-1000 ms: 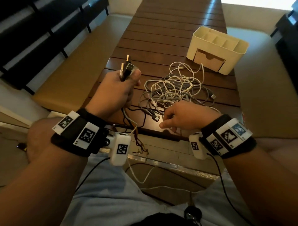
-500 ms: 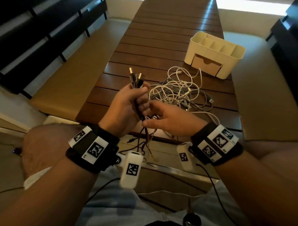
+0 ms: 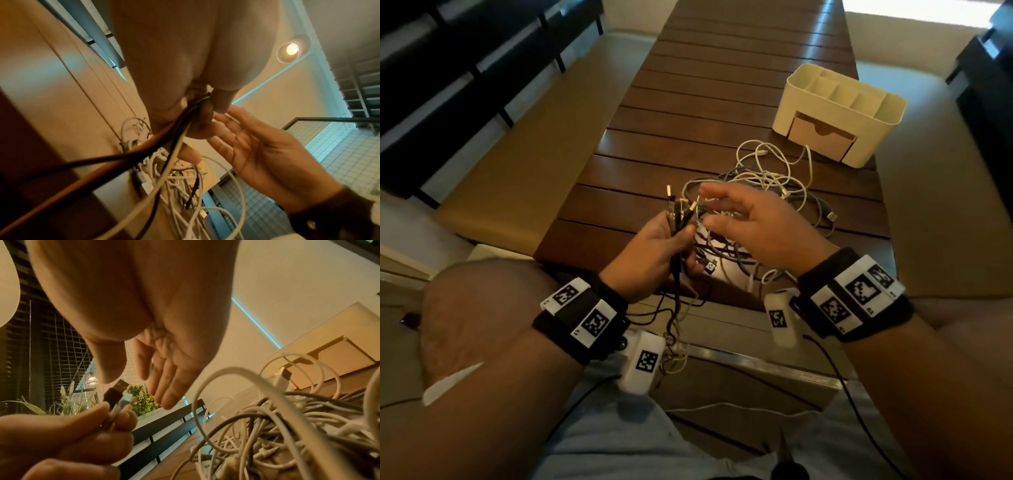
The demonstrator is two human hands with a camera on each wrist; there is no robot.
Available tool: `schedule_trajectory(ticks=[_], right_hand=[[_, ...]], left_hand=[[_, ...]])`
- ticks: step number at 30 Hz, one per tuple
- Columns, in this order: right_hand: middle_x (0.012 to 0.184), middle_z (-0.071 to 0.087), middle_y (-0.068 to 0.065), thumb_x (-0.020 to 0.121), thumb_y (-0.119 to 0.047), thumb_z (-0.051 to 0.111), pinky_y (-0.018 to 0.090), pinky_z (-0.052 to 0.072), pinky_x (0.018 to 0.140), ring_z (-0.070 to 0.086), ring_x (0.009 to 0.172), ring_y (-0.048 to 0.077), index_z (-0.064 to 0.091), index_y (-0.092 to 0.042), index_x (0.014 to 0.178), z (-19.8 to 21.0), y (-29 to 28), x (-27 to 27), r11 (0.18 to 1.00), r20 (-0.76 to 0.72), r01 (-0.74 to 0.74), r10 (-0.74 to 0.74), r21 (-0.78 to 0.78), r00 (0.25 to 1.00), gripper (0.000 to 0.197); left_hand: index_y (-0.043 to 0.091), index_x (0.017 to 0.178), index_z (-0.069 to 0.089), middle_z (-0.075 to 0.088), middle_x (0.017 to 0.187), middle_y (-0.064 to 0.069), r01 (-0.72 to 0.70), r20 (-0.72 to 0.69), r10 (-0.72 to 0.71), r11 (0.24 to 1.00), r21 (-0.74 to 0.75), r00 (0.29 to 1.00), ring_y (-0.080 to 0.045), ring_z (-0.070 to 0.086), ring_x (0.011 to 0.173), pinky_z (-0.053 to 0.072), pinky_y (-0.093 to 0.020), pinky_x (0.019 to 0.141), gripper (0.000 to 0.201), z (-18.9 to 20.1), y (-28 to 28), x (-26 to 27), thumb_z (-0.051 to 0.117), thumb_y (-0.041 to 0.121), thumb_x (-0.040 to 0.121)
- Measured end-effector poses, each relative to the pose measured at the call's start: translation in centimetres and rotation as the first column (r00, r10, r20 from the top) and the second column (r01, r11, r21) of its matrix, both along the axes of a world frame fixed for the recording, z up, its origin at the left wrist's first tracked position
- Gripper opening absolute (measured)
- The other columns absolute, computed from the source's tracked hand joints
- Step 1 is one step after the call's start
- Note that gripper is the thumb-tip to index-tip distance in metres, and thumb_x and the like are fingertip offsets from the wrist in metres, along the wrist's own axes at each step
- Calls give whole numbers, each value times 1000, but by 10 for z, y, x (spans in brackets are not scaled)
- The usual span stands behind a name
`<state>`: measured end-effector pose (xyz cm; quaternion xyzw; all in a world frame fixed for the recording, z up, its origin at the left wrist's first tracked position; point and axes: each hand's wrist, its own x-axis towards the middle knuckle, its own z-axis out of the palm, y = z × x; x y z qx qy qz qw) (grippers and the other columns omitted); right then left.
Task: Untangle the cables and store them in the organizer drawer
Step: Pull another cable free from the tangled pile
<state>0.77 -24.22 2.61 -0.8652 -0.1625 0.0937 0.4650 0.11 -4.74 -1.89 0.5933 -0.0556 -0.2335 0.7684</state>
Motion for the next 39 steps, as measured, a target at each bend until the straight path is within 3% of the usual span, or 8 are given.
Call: schedule_trajectory(ticks=[7, 11, 18, 23, 26, 30, 35, 39], right_hand=[[133, 63, -3, 94, -12, 64, 21, 44, 106, 55, 123, -1, 60, -17, 134, -19, 25, 8, 997, 126, -42, 35, 60, 991, 40], [138, 57, -9, 92, -10, 67, 15, 46, 100, 54, 117, -9, 41, -28, 148, -23, 30, 10, 993, 54, -69, 64, 97, 997, 64], [136, 49, -8, 94, -12, 64, 10, 34, 106, 45, 126, 2, 52, -19, 142, -21, 29, 16, 977, 125, -201, 209, -73, 970, 50], [131, 49, -14, 95, -13, 63, 0, 30, 98, 45, 113, -13, 51, -23, 142, -19, 32, 13, 979, 93, -198, 201, -41, 975, 50], [132, 50, -20, 95, -27, 63, 18, 41, 104, 50, 117, -9, 37, -28, 151, -20, 32, 12, 996, -58, -68, 71, 53, 996, 62], [138, 56, -11, 86, -44, 70, 37, 46, 107, 54, 125, 6, 30, -27, 154, -29, 35, 9, 985, -312, -3, 56, 170, 948, 81], [116, 70, -5, 92, -47, 61, 46, 52, 99, 66, 108, 14, 61, -31, 123, -42, 54, -6, 978, -379, -201, 207, 55, 902, 35], [88, 73, 0, 102, -27, 52, 41, 54, 88, 69, 89, 21, 67, -17, 92, -34, 55, -6, 984, -344, -177, 178, 34, 922, 21]], left_hand=[[12, 94, 49, 47, 68, -2, 16, 42, -20, 997, 77, 999, -17, 44, 55, 43, -29, 54, 9, -9, 4, 0, 54, 13, 87], [13, 83, 51, 43, 62, -1, -13, 50, 8, 995, 103, 999, -16, 38, 50, 37, -28, 48, 8, -13, 7, -3, 53, 6, 80], [10, 80, 46, 34, 64, -10, 3, 53, -9, 992, 125, 999, -20, 31, 52, 29, -32, 49, 10, -13, 5, -5, 55, 6, 81], [15, 77, 54, 43, 57, -2, -16, 119, -1, 989, 144, 993, -17, 39, 48, 34, -30, 48, 11, -9, 7, -4, 56, 7, 84], [18, 99, 62, 55, 63, 9, -74, 158, 58, 992, 100, 986, -7, 49, 53, 40, -25, 53, 13, -6, 8, -2, 53, 9, 98], [25, 88, 66, 59, 70, 3, -191, 123, 201, 977, -92, 972, -16, 56, 65, 49, -36, 64, 22, 3, 9, 2, 49, 22, 101], [20, 92, 53, 53, 65, 14, -411, 122, 419, 907, -90, 900, -7, 55, 70, 48, -31, 77, 12, 6, 8, 13, 55, 30, 97], [19, 97, 54, 57, 66, 12, -357, 162, 362, 932, -57, 918, -7, 63, 78, 56, -25, 73, 13, 1, 14, 10, 55, 31, 92]])
